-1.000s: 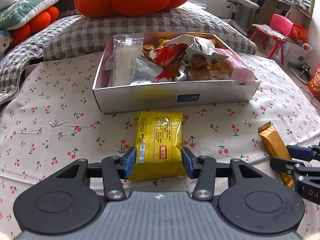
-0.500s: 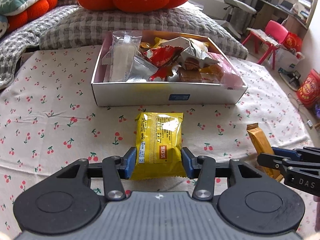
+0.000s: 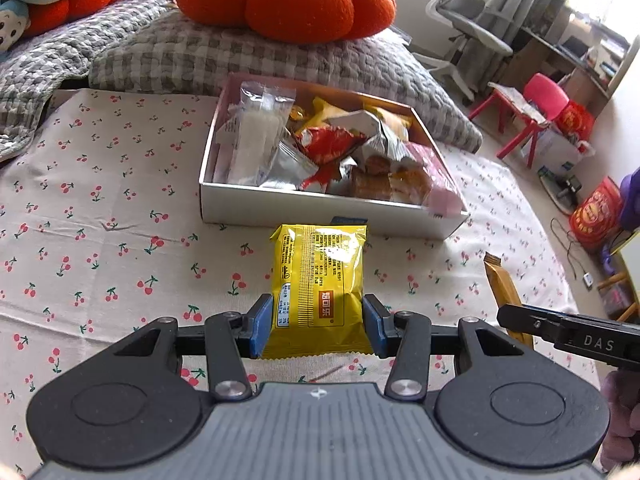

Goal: Organize snacks
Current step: 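Carry the yellow pack and gold bar over the box with both tools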

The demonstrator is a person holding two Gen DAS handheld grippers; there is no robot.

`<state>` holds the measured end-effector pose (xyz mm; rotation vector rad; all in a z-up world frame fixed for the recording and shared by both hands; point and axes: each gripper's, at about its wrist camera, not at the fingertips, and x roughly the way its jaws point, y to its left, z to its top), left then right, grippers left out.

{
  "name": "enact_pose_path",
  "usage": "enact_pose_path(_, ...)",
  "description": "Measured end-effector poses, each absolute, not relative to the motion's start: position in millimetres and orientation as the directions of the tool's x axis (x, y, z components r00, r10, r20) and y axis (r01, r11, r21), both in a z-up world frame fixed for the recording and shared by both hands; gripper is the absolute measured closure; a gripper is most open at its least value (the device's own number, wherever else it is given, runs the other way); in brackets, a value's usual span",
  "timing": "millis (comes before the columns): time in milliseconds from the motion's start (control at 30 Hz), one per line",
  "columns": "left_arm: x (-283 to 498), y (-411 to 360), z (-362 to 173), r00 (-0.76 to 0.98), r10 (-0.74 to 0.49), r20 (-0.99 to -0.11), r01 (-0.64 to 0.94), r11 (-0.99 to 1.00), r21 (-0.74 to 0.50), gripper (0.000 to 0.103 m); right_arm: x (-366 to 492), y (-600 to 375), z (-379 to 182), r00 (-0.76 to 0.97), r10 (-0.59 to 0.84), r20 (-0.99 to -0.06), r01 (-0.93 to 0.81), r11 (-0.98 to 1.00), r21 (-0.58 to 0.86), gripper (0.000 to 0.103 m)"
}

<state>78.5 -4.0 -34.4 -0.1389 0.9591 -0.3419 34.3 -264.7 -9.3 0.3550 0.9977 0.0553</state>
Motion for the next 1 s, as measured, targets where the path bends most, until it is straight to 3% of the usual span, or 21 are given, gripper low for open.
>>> enact_pose_path(567, 118, 16, -13, 0.564, -0.34, -0.752, 0.117, 0.935, -0.334, 0.059, 78, -254, 19, 0.599, 0.225, -0.769, 0.154, 0.909, 0.386, 0.074)
enact_pose_path(1000, 185, -5, -9, 0.577, -0.348, -0.739, 0.137, 0.933, -0.333, 0.059, 158, -241, 18, 0.609, 0.25, -0.753, 0.133, 0.903, 0.408, 0.074)
